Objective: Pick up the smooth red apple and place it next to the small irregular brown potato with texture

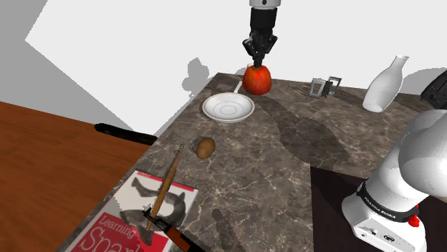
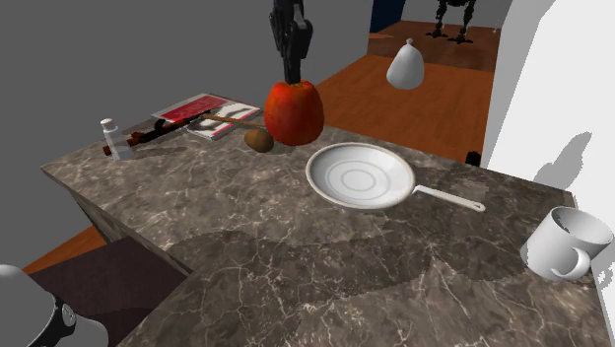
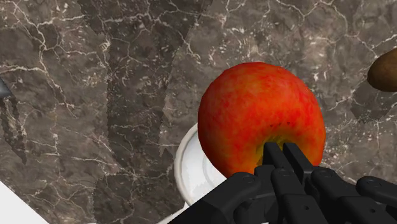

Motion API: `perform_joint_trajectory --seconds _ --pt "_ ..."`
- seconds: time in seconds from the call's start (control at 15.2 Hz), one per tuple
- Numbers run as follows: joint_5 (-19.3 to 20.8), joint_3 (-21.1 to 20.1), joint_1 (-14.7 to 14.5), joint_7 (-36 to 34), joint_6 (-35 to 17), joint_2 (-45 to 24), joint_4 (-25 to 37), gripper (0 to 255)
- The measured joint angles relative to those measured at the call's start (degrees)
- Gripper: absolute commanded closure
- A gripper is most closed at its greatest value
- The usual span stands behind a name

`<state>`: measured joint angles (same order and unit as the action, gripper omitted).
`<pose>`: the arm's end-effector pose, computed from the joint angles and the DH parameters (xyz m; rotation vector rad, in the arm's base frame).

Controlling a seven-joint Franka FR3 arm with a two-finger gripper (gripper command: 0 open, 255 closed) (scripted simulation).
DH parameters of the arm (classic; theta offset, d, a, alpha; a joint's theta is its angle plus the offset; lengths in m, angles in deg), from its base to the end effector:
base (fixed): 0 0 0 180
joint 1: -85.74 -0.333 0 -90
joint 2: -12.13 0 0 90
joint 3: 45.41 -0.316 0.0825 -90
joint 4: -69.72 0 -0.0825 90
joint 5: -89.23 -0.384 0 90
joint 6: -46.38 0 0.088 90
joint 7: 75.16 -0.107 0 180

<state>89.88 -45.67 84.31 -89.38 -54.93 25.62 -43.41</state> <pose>0.4898 0.0136 0.5722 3.1148 -0.3389 0.0479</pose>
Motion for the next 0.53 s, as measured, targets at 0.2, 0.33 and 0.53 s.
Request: perform_joint_trajectory --seconds 0.2,0.33,0.53 --pt "-0.5 -2.5 -1.61 -3.96 0.38 0.29 0.01 255" --pt "-0.82 -4.35 -2.77 -6.86 0.41 -0.13 0.47 255" --pt "-1.07 -5.81 -3.7 -9.2 -0.36 -0.32 -0.16 255"
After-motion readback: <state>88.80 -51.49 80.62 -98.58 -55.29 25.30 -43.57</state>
